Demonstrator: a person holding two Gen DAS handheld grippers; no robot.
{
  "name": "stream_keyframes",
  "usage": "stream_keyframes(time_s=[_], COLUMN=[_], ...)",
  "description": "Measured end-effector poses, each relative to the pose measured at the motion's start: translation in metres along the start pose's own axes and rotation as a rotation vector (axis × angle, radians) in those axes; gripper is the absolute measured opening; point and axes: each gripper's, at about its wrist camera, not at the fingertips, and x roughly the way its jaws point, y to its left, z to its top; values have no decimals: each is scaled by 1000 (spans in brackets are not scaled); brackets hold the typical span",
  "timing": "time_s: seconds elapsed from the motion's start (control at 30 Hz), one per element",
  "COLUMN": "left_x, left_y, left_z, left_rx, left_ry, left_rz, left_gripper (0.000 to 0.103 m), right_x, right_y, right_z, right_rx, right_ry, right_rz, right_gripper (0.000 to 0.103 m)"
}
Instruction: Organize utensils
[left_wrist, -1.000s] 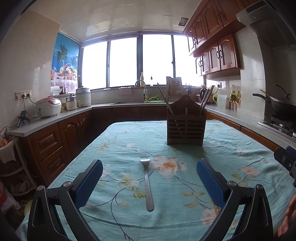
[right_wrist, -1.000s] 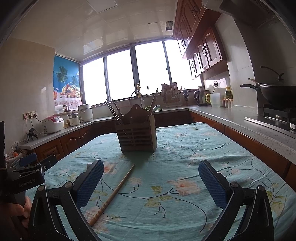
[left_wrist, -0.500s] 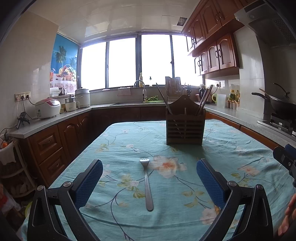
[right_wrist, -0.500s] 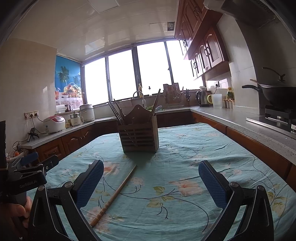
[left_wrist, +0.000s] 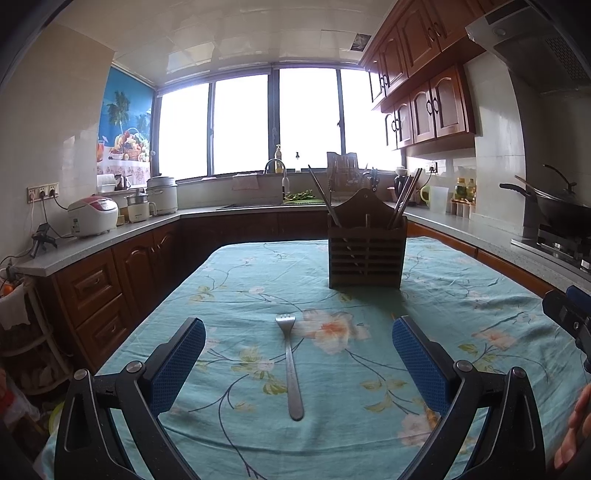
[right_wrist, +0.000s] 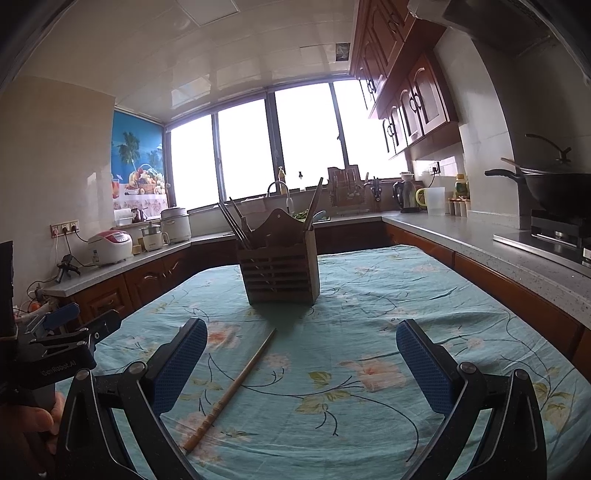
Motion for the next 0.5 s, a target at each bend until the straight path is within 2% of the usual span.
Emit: stream_keyframes(time_s=[0.5], left_x=[0], left_y=[-9], left_z=[0], left_rx=[6], left_ry=[4], left_rz=[-8], left_gripper=[102], right_x=[-1], right_y=[1], right_z=[2], right_rx=[-2], right_ry=[-3], right_rz=[8], right_gripper=[103])
